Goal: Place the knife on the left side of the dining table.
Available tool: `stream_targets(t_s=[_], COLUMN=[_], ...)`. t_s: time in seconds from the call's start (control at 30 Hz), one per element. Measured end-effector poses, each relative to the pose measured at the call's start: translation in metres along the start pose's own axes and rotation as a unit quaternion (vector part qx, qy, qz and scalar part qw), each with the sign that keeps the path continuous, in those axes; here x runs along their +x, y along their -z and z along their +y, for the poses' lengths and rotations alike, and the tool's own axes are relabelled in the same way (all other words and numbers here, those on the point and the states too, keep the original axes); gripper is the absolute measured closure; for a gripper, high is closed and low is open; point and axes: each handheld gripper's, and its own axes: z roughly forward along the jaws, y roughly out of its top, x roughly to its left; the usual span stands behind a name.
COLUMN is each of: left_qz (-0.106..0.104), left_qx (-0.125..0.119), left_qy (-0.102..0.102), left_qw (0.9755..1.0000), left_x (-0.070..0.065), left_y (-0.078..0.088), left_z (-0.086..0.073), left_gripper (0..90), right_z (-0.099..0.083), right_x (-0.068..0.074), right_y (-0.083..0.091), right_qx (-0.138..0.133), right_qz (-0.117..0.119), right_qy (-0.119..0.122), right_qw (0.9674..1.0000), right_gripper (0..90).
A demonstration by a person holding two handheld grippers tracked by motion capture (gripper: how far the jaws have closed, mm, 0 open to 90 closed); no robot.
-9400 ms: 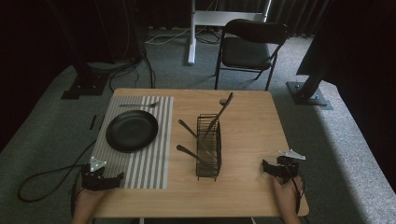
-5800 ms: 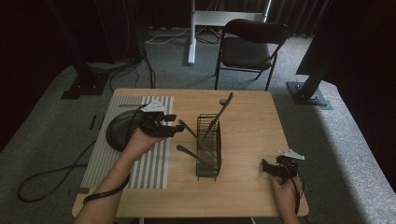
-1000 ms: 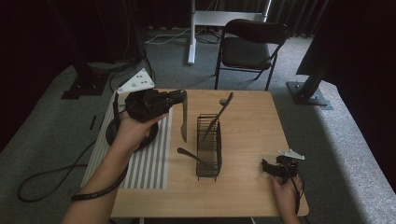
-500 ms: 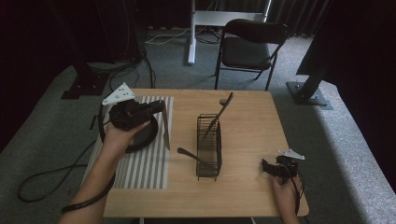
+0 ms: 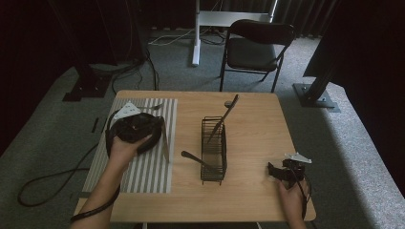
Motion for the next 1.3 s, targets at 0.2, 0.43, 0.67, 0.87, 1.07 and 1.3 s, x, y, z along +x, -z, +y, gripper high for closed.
stream_targets(t_s=[0.2,0.43,0.67,0.87,1.07,1.3], left_qz=[0.007,0.014,0.031,0.033,0.037,0.050], left_qx=[-0.004,-0.013,-0.012,-0.005,-0.003,-0.003], left_qy=[0.007,0.021,0.045,0.049,0.047,0.039], left_qw=[0.9999,0.9996,0.9984,0.9982,0.9982,0.9980], left_x=[0.007,0.011,0.013,0.015,0.018,0.022], left_y=[0.001,0.003,0.022,0.041,0.050,0.059], left_z=[-0.007,-0.015,-0.024,-0.033,-0.038,-0.047], left_gripper=[83.9,83.8,83.7,82.8,81.6,78.4], right_z=[0.000,0.000,0.000,0.000,0.000,0.000], right_x=[0.000,0.000,0.000,0.000,0.000,0.000], right_y=[0.000,0.000,0.000,0.000,0.000,0.000], right_qx=[0.001,0.000,0.001,0.001,0.001,0.001], right_qz=[0.000,0.000,0.000,0.000,0.000,0.000], right_qy=[0.001,0.001,-0.001,0.000,0.000,0.000], right_qw=[1.0000,1.0000,1.0000,1.0000,1.0000,1.0000], right_gripper=[12.5,12.5,12.5,12.5,12.5,12.5])
